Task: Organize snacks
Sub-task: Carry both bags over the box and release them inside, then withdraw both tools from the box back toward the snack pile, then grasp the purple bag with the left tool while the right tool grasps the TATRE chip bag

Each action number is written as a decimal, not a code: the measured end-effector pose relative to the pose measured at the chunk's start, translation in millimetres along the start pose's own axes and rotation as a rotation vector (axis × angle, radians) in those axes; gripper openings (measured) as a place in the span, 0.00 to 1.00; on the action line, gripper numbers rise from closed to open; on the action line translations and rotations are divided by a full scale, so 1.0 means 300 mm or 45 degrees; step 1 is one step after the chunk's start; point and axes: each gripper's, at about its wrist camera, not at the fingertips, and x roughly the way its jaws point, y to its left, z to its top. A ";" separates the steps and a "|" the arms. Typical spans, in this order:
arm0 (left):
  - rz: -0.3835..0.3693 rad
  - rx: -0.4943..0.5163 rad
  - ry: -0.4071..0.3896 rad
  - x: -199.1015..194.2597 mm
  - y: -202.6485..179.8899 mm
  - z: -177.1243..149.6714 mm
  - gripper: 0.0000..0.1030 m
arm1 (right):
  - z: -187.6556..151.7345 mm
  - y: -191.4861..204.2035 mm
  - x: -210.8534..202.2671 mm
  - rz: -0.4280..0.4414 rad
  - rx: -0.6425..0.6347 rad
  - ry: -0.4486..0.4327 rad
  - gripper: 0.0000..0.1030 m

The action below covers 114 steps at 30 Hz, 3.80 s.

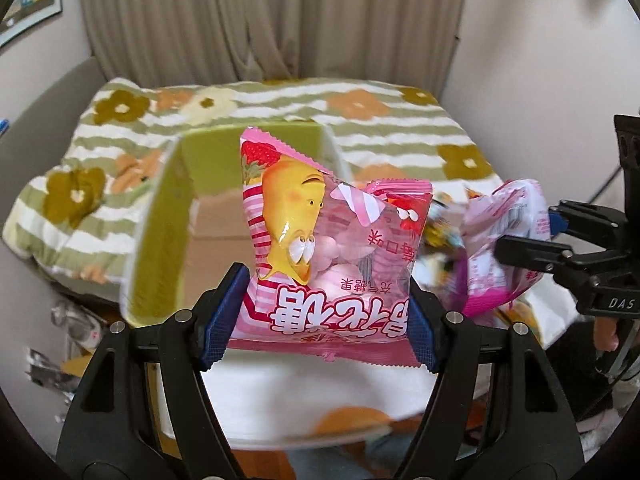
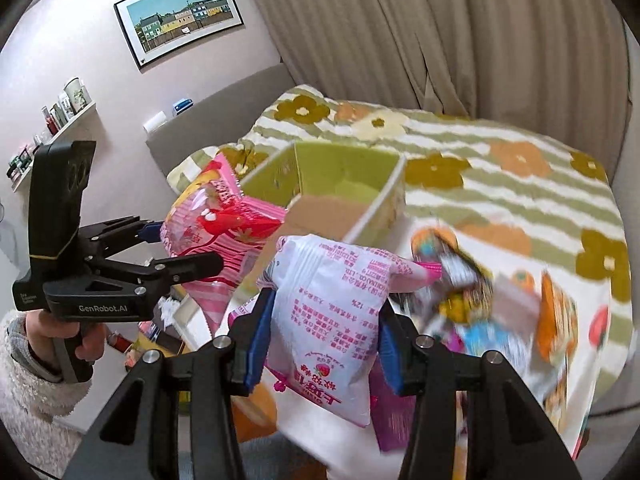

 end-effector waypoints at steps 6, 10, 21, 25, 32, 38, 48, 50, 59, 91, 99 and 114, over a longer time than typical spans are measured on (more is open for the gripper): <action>-0.006 0.000 0.033 0.125 0.236 0.157 0.67 | 0.178 0.063 0.171 -0.048 0.037 -0.020 0.42; -0.019 0.048 0.065 0.259 0.332 0.247 0.67 | 0.283 0.080 0.300 -0.097 0.101 -0.026 0.42; -0.064 0.125 0.212 0.640 0.432 0.383 0.69 | 0.408 0.046 0.497 -0.239 0.227 0.010 0.42; 0.003 0.171 0.217 0.704 0.430 0.378 0.96 | 0.418 0.017 0.545 -0.285 0.231 0.050 0.42; 0.047 0.068 0.217 0.644 0.496 0.338 0.99 | 0.419 0.008 0.604 -0.274 0.181 0.113 0.42; 0.084 -0.022 0.195 0.558 0.525 0.297 0.99 | 0.452 -0.004 0.645 -0.214 0.170 0.123 0.42; 0.152 -0.055 0.159 0.465 0.526 0.274 0.99 | 0.517 -0.041 0.769 -0.133 0.200 0.186 0.79; 0.161 -0.057 0.155 0.449 0.524 0.263 0.99 | 0.510 -0.046 0.787 -0.099 0.216 0.186 1.00; 0.153 -0.072 0.129 0.377 0.511 0.208 0.99 | 0.449 0.023 0.708 -0.150 0.136 0.147 1.00; -0.027 -0.035 -0.064 -0.018 -0.123 0.080 0.99 | 0.113 0.017 -0.082 -0.412 0.117 -0.029 1.00; -0.089 -0.065 0.011 0.001 -0.369 -0.046 0.99 | -0.103 -0.109 -0.276 -0.384 0.151 -0.020 1.00; -0.266 -0.087 0.265 0.294 -0.616 -0.200 0.99 | -0.485 -0.259 -0.251 -0.289 0.218 0.135 1.00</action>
